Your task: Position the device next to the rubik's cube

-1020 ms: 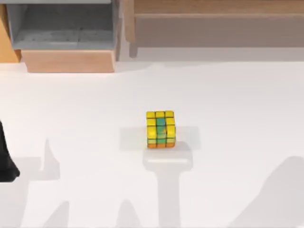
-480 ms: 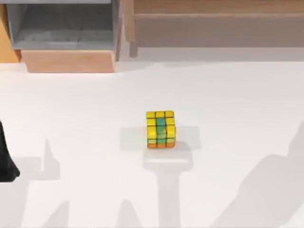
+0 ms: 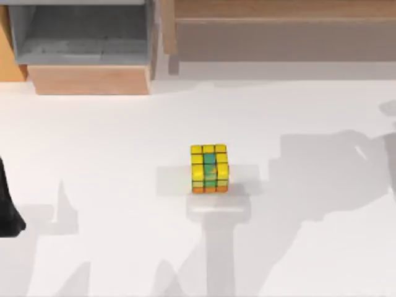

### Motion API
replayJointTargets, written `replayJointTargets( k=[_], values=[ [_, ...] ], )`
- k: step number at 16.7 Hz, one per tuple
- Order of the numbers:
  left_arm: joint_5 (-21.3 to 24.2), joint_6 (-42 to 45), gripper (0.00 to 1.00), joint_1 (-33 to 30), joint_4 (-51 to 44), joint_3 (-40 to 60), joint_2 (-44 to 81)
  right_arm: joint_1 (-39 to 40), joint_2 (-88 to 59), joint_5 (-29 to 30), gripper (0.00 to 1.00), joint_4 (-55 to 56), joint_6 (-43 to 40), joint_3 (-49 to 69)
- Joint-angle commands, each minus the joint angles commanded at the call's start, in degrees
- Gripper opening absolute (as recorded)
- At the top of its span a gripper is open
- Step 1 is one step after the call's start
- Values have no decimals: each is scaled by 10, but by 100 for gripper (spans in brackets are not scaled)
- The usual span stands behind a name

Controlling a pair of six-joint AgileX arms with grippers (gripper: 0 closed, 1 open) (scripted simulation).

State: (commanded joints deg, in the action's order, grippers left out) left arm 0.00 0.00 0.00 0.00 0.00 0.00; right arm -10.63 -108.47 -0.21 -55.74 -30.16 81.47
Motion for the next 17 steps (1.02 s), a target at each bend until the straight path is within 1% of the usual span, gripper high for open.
replayJointTargets(
  k=[11,14,17],
  values=[
    [0,0,100,0,0,0,0,266,-67,8,0,-78,395,109],
    [0,0,100,0,0,0,0,316,-84,9,0,-89,480,127],
    [0,0,100,0,0,0,0,348,-96,9,0,-96,541,137]
  ],
)
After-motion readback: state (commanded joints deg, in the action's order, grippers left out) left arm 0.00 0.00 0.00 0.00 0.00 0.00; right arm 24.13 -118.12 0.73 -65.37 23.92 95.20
